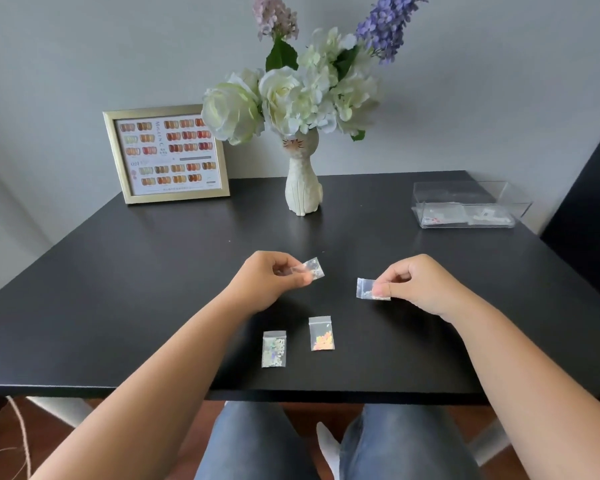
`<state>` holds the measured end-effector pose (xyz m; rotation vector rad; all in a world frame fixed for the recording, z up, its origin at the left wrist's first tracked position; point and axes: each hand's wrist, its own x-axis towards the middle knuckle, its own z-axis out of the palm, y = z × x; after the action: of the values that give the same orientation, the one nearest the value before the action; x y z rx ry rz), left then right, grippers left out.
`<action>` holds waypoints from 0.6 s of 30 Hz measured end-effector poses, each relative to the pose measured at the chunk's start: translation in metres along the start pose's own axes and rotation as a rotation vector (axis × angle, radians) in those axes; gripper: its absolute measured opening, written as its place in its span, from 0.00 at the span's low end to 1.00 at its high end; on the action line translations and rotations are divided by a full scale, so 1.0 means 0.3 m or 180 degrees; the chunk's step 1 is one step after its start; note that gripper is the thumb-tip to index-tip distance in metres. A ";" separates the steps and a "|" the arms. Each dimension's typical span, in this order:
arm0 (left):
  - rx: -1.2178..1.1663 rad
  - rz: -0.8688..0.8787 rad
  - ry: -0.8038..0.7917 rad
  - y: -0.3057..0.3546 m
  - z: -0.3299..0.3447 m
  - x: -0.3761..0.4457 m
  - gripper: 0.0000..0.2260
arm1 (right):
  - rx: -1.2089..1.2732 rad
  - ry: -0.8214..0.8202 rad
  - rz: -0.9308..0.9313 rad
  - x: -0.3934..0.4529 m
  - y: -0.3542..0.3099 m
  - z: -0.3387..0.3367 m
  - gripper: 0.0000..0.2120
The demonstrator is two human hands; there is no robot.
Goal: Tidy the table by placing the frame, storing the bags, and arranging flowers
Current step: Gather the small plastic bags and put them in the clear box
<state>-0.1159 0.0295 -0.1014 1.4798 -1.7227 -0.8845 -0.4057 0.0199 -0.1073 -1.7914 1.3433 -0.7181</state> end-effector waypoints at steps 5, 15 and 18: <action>0.0180 0.0232 -0.0217 0.122 0.104 0.132 0.07 | -0.0053 0.0442 0.0207 -0.040 0.081 -0.128 0.04; 0.0907 0.0739 -0.0464 0.393 0.329 0.424 0.08 | -0.0334 0.1473 0.0355 0.014 0.183 -0.440 0.07; 0.0998 0.0859 -0.0428 0.464 0.404 0.502 0.09 | -0.0385 0.1720 0.0285 0.071 0.195 -0.535 0.07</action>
<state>-0.3080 -0.0962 -0.0374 1.3576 -2.1790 -0.6027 -0.5591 -0.0484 -0.0691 -1.6779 1.8374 -1.1460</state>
